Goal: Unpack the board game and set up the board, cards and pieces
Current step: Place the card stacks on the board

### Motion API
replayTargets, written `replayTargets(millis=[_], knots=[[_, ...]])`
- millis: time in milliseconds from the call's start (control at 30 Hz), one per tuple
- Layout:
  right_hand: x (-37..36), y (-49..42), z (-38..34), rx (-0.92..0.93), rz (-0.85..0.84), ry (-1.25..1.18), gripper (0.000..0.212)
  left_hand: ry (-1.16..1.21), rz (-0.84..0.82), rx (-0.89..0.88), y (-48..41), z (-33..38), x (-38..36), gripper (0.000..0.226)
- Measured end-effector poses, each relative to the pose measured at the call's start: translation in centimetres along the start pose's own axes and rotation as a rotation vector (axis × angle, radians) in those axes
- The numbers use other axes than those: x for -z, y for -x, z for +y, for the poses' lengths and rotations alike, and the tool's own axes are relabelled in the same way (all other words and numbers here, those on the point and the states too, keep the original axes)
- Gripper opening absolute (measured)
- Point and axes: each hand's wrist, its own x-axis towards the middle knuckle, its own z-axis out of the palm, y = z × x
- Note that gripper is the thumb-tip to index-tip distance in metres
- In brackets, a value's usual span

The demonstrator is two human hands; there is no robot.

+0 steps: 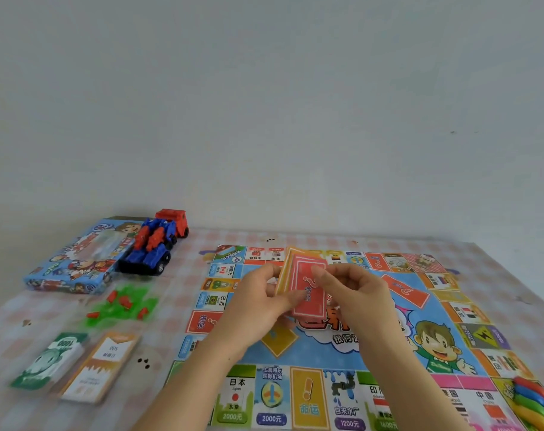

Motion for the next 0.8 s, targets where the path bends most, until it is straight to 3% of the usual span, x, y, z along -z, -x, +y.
replayTargets(millis=[100,233,467,667,800], knots=[[0.0,-0.1,0.0,0.014,0.008,0.02,0.017,0.001,-0.012,-0.012,0.0,-0.3,-0.1,0.02],[0.0,0.0,0.0,-0.005,-0.031,-0.034,0.006,0.171,-0.013,0.05,-0.1,-0.3,-0.3,0.021],[-0.1,-0.4,0.4,0.012,0.008,0.026,0.007,0.347,-0.021,0.092,0.0,-0.1,-0.9,0.019],[-0.1,-0.4,0.2,0.069,0.056,0.115,0.027,0.26,-0.059,0.079,-0.1,-0.4,-1.1,0.021],[0.6,-0.4,0.0,0.023,0.022,0.086,0.01,0.265,-0.024,0.107,-0.3,-0.7,-1.0,0.019]])
